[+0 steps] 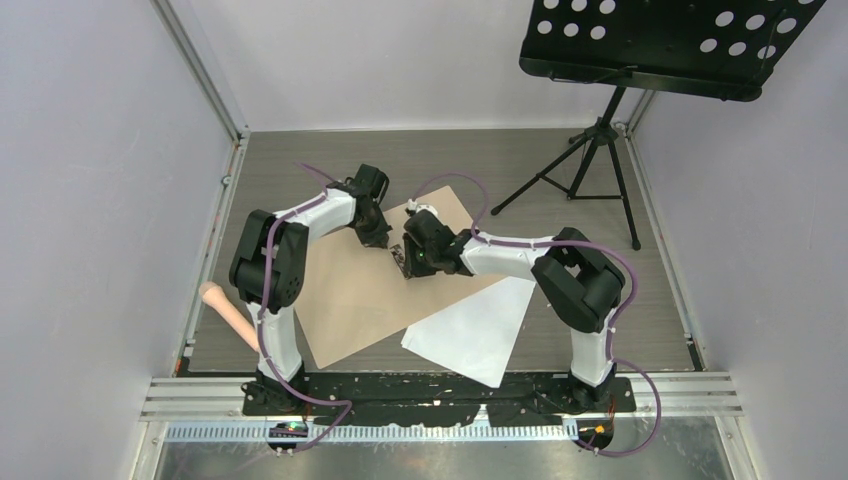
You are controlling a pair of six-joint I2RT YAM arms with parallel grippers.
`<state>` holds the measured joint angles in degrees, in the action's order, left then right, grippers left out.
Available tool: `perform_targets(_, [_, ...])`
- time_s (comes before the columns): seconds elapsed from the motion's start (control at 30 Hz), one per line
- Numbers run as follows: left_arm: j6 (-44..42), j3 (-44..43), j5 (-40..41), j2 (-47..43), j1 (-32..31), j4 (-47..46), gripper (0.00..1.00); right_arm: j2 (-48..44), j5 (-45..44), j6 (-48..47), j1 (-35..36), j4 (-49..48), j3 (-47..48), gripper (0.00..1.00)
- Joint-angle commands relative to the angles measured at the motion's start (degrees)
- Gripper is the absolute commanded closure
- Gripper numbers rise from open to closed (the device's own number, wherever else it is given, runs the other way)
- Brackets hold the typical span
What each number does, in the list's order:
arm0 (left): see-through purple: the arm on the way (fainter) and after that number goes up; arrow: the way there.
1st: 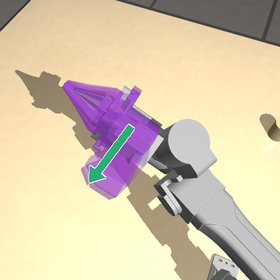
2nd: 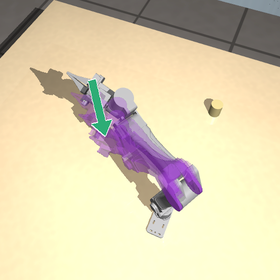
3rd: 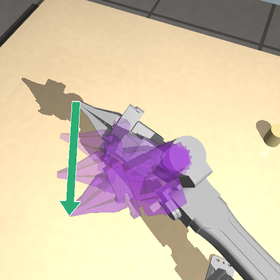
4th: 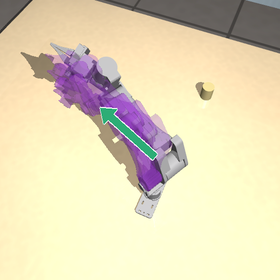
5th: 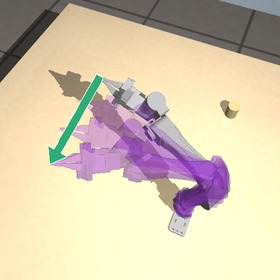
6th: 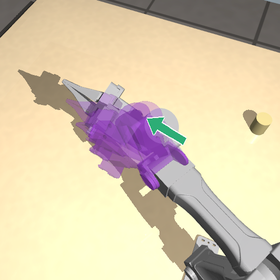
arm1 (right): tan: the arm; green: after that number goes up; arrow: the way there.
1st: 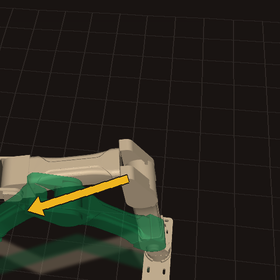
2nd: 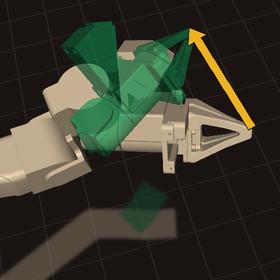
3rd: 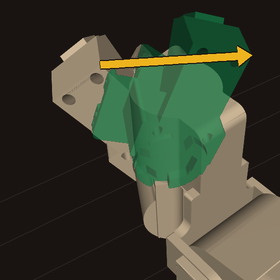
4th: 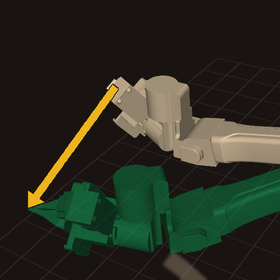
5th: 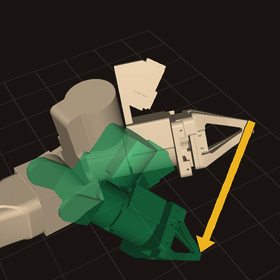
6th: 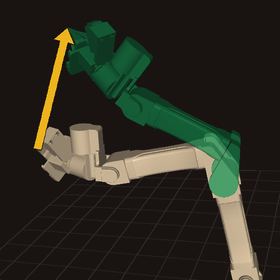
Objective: Put the files into the folder
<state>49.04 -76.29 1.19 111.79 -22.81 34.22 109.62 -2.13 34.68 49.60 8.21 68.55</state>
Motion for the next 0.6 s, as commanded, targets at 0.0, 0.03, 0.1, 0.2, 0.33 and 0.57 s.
perform_targets(0.0, [-1.09, -0.39, 0.27, 1.42, -0.31, 3.73, 0.99, -0.85, -0.14, 0.1, 0.58, -0.31, -0.16, 0.77])
perform_targets(0.03, [-1.05, -0.38, 0.25, 1.42, -0.31, 3.76, 0.99, -0.83, -0.15, 0.03, 0.67, -0.17, -0.17, 0.77])
perform_targets(0.1, [-1.05, -0.35, 0.24, 1.5, -0.31, 3.7, 0.99, -0.55, -0.34, -0.11, 1.0, -0.02, -0.17, 0.77])
perform_targets(0.2, [-1.05, -0.38, 0.24, 1.42, -0.31, 3.75, 0.99, -0.05, -0.88, -0.32, 1.21, 0.32, 0.14, 0.77])
perform_targets(0.33, [-1.05, -0.4, 0.25, 1.45, -0.31, 3.83, 0.99, 0.5, -2.32, -0.45, 1.5, 1.82, 0.74, 0.79])
perform_targets(0.57, [-1.13, -0.57, 0.3, 1.59, -0.31, 3.87, 0.99, 1.48, -5.18, -0.21, 1.64, 3.7, 0.99, 0.87])
